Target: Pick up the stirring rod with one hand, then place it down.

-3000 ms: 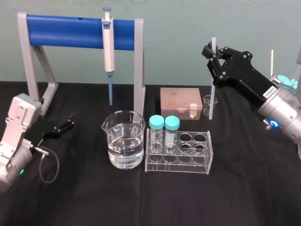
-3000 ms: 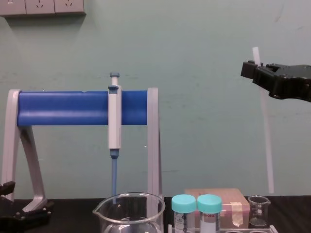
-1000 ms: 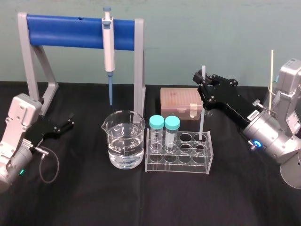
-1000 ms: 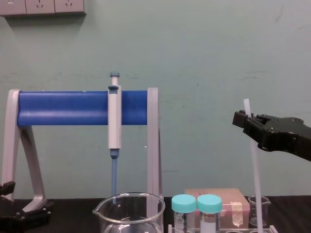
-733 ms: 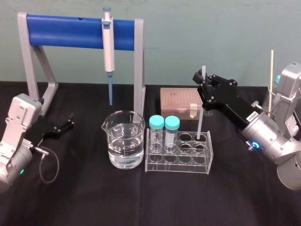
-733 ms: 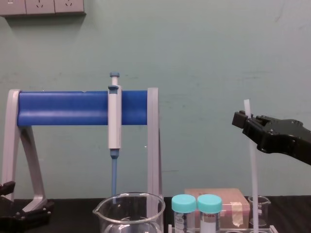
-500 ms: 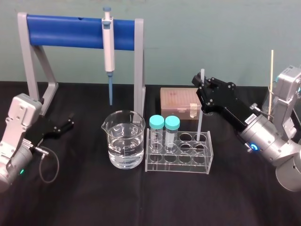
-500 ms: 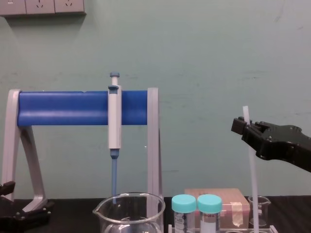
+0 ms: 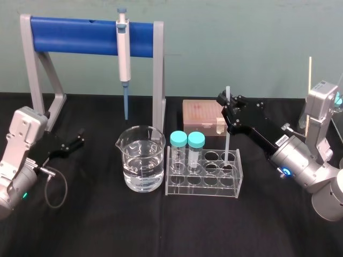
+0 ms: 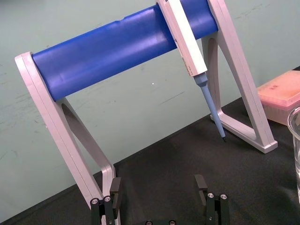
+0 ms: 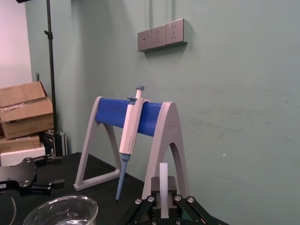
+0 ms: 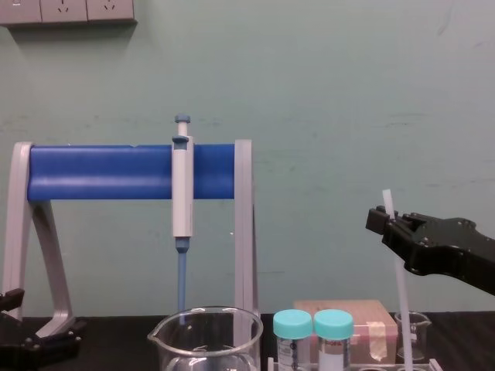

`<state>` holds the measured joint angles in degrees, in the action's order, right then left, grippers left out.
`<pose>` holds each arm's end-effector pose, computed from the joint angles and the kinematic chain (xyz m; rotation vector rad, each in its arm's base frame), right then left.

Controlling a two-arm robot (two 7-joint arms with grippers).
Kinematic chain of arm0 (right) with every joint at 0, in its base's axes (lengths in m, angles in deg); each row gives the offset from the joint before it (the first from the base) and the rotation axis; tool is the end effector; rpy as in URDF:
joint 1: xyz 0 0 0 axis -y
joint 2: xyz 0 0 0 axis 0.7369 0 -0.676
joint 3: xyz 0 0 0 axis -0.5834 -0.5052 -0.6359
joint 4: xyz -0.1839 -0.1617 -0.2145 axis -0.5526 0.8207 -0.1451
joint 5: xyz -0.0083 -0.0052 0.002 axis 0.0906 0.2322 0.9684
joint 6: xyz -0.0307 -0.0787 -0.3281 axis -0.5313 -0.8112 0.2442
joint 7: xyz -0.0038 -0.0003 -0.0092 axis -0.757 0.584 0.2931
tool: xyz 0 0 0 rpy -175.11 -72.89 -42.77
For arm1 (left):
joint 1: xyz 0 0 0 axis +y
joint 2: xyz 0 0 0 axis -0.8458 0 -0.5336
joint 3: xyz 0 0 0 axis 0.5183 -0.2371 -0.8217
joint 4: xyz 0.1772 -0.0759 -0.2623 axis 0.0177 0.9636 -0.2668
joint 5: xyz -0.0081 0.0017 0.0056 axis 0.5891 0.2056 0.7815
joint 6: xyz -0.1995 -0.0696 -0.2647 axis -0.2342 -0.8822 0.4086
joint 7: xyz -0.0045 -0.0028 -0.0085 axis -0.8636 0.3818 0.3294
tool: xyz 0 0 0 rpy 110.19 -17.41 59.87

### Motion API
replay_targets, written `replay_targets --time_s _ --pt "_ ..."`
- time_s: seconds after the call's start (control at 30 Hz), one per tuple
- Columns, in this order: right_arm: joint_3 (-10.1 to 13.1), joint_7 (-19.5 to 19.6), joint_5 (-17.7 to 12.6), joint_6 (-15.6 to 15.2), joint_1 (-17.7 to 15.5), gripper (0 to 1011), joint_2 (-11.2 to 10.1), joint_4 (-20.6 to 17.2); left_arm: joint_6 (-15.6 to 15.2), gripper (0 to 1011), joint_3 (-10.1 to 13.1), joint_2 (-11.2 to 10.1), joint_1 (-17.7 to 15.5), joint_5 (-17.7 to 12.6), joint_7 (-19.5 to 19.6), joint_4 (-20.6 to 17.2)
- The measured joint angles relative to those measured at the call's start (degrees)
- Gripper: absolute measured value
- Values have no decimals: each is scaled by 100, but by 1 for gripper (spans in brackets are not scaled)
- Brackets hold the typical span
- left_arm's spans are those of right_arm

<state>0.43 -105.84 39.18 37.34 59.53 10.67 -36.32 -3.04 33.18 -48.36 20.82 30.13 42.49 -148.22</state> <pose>0.4410 -0.0467 -0.3204 0.1818 -0.1593 -0.8311 0.3921 0.0949 -0.3366 0.3046 -0.2852 1.2480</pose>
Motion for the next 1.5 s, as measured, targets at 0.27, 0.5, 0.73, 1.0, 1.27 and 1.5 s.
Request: replay_targets --time_s 0.27,0.5,0.73,1.0,1.27,1.5 --pt "-8 -1 -6 -70 1 80 45 64 0 1000 0 0 0 0 0 0" --pt "-19 1 -10 -110 0 80 64 119 0 1000 0 0 0 0 0 0" --pt "-47 34 54 -117 44 79 109 295 0 1000 0 0 0 0 0 0" --pt "-54 57 103 -117 63 79 137 381 0 1000 0 0 0 0 0 0" --pt "-59 86 153 -116 56 80 136 381 0 1000 0 0 0 0 0 0" --pt "-58 84 147 -116 53 91 132 379 0 1001 0 0 0 0 0 0"
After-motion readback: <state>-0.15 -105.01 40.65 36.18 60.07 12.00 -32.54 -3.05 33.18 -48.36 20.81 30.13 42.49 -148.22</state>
